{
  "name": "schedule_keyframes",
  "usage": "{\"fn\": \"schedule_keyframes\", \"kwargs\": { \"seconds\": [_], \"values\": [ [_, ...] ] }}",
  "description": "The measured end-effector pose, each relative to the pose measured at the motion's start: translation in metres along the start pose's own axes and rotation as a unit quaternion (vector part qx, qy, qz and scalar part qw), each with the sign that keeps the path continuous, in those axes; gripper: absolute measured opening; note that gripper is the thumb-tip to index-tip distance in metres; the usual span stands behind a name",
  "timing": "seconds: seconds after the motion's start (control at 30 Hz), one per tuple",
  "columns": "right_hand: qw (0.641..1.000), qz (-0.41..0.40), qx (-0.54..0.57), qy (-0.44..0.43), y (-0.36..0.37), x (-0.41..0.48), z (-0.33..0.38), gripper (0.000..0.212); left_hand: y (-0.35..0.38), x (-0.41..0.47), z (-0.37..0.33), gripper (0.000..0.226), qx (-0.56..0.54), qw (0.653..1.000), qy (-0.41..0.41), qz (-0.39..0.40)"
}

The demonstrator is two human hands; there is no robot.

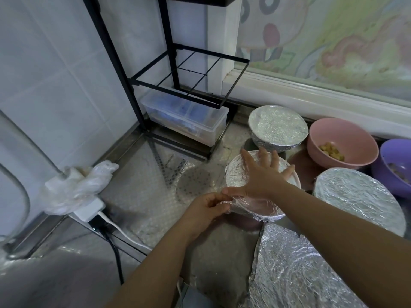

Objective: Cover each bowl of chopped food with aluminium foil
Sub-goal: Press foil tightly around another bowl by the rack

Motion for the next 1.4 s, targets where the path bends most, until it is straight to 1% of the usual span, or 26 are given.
{"fn": "schedule_keyframes", "kwargs": {
  "seconds": [0.1, 0.17, 0.23, 0.4, 0.47, 0.53, 0.63, 0.73, 0.8, 0.87, 0.9, 1.0, 1.13, 1.2, 1.3, 1.4],
  "values": [
    [1.000, -0.001, -0.004, -0.001, 0.001, 0.000, -0.001, 0.148, 0.001, 0.007, -0.013, 0.021, 0.074, 0.997, 0.016, 0.005],
    [1.000, -0.004, -0.006, -0.001, 0.002, 0.001, -0.001, 0.149, 0.002, 0.010, -0.019, 0.019, 0.122, 0.992, 0.017, -0.002],
    [1.000, -0.007, -0.006, -0.002, 0.003, 0.002, -0.001, 0.148, 0.003, 0.012, -0.021, 0.018, 0.139, 0.990, 0.012, -0.005],
    [1.000, -0.012, -0.004, -0.001, 0.002, 0.000, 0.000, 0.147, 0.009, 0.010, -0.013, 0.020, 0.054, 0.996, -0.061, -0.030],
    [1.000, -0.012, 0.000, -0.001, 0.002, 0.000, 0.000, 0.147, 0.013, 0.011, -0.010, 0.016, 0.007, 0.994, -0.093, -0.057],
    [1.000, -0.011, 0.001, -0.002, 0.002, 0.000, 0.000, 0.149, 0.016, 0.009, -0.006, 0.013, -0.065, 0.985, -0.124, -0.096],
    [1.000, -0.015, 0.004, -0.004, 0.002, 0.000, -0.001, 0.150, 0.026, 0.004, -0.001, 0.014, -0.191, 0.957, -0.164, -0.143],
    [1.000, -0.021, 0.009, -0.005, 0.003, 0.000, -0.002, 0.145, 0.045, -0.006, 0.000, 0.004, -0.322, 0.900, -0.230, -0.181],
    [1.000, -0.024, 0.009, -0.005, 0.004, 0.001, -0.002, 0.144, 0.055, -0.011, -0.003, 0.006, -0.371, 0.864, -0.258, -0.222],
    [1.000, -0.028, 0.009, -0.006, 0.005, 0.001, -0.003, 0.144, 0.063, -0.013, -0.008, 0.011, -0.389, 0.846, -0.262, -0.252],
    [0.999, -0.030, 0.009, -0.007, 0.006, 0.002, -0.003, 0.144, 0.065, -0.014, -0.010, 0.010, -0.387, 0.844, -0.258, -0.266],
    [0.999, -0.035, 0.003, -0.008, 0.006, 0.001, -0.002, 0.145, 0.070, -0.016, -0.012, 0.013, -0.350, 0.860, -0.212, -0.305],
    [0.999, -0.039, 0.000, -0.007, 0.006, 0.001, -0.001, 0.148, 0.076, -0.016, -0.004, 0.022, -0.280, 0.894, -0.141, -0.322],
    [0.999, -0.041, -0.002, -0.006, 0.007, 0.002, -0.001, 0.148, 0.078, -0.019, -0.007, 0.029, -0.215, 0.916, -0.098, -0.324],
    [0.999, -0.042, -0.008, -0.008, 0.007, 0.002, -0.001, 0.148, 0.078, -0.026, -0.015, 0.042, -0.173, 0.929, -0.039, -0.324],
    [0.999, -0.040, -0.008, -0.011, 0.005, 0.000, -0.001, 0.146, 0.078, -0.023, -0.012, 0.040, -0.176, 0.938, -0.038, -0.298]
  ]
}}
Point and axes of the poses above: each hand's wrist, its own x-axis towards the middle knuckle, its own y-axis out of the palm, z = x × y, the point moved 3 cm from there along x, towards the middle knuckle, and after that the axes turned 14 degrees about -z, right-handed, at the moved point
